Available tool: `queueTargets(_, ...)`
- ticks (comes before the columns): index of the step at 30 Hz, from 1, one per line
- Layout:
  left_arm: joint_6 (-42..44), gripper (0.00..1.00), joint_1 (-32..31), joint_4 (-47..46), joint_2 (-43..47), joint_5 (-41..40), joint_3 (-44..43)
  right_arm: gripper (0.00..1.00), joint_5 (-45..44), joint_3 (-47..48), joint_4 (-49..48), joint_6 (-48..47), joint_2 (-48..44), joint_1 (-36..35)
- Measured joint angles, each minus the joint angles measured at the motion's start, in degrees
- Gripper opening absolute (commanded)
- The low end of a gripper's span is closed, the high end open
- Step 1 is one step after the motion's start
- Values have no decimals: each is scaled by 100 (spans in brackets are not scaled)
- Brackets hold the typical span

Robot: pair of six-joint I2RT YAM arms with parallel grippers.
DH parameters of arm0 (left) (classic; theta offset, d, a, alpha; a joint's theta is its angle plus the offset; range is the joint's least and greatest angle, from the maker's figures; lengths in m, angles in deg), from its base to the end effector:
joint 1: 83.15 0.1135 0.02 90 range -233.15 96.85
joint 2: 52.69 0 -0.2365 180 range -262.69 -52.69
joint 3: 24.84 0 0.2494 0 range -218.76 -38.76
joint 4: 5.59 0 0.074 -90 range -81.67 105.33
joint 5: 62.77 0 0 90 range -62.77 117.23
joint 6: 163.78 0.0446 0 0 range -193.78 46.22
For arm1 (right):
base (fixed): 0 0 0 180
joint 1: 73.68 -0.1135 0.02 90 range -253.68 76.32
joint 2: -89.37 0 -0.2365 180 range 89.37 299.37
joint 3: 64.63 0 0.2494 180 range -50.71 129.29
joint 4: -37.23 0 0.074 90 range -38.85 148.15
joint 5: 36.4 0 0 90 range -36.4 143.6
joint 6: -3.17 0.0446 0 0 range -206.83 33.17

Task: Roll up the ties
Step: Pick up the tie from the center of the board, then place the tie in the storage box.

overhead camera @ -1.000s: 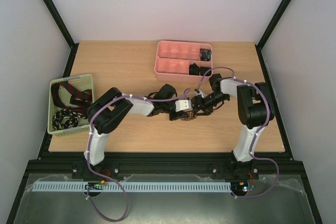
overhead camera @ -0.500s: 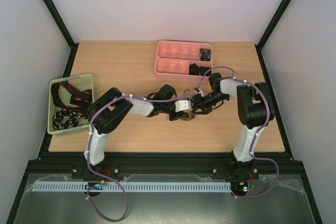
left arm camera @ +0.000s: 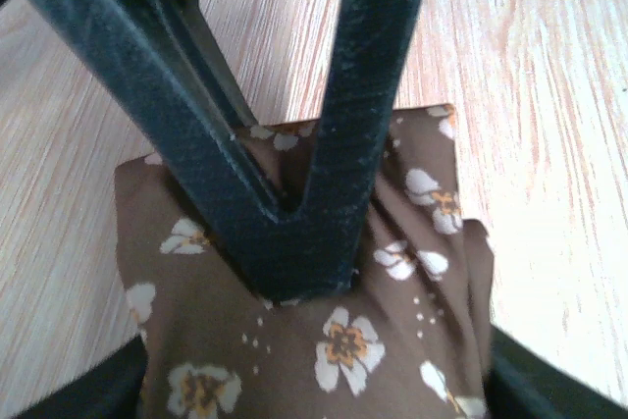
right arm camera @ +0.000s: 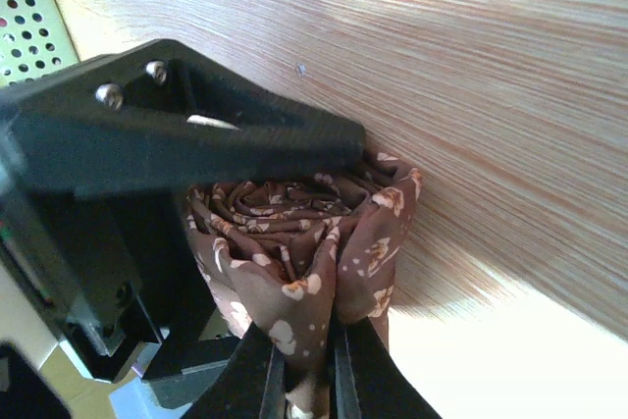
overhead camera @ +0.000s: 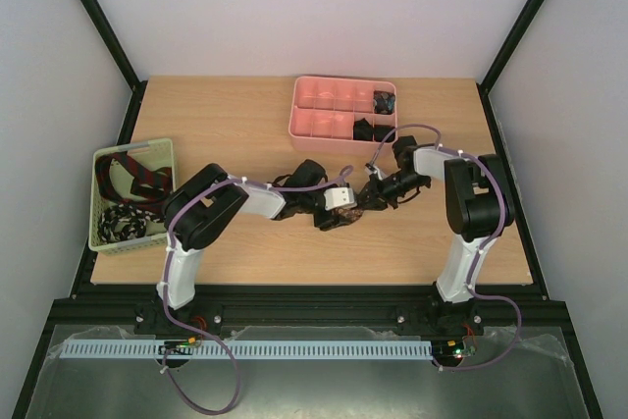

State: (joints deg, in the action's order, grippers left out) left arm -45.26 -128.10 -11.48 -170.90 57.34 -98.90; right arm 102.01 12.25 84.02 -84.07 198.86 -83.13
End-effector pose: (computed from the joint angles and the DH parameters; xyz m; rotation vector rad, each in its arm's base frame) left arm 0.2667 -0.2978 0.0785 1.5564 1.6023 -0.7431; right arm 0.3181 0.0868 0.1002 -0.2781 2.7706 1.2710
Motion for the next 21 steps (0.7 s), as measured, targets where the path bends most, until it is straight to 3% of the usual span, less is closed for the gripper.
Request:
queueTargets(3, -140, 93, 35, -133, 74, 24, 210, 1, -7, -39, -72, -13, -46, 2)
queueTargets(7, -221, 91, 22, -236, 177, -4, 380, 1, -7, -87, -166, -31, -94, 0)
queueTargets(10, -240, 74, 17, -269, 160, -22, 374, 1, -7, -116, -190, -61, -118, -7)
queueTargets(13, -289, 41, 13, -273, 94, -55, 273, 1, -31, -122, -173, -103, -151, -26)
queueTargets(14, -297, 40, 13, -271, 79, -79, 249, 1, -44, -120, -149, -125, -160, -28)
queueTargets(15, -267, 45, 13, -280, 79, -98, 243, 1, -50, -120, -118, -138, -170, -28)
queueTargets(18, -260, 92, 11, -286, 83, -116, 245, 1, -103, -59, -15, -254, -181, -31)
queueTargets(19, -260, 98, 11, -262, 98, -114, 247, 1, -157, -9, 55, -306, -181, -33)
queueTargets(21, -286, 99, 22, -146, 208, -122, 323, 1, -267, 133, 208, -433, -184, -42)
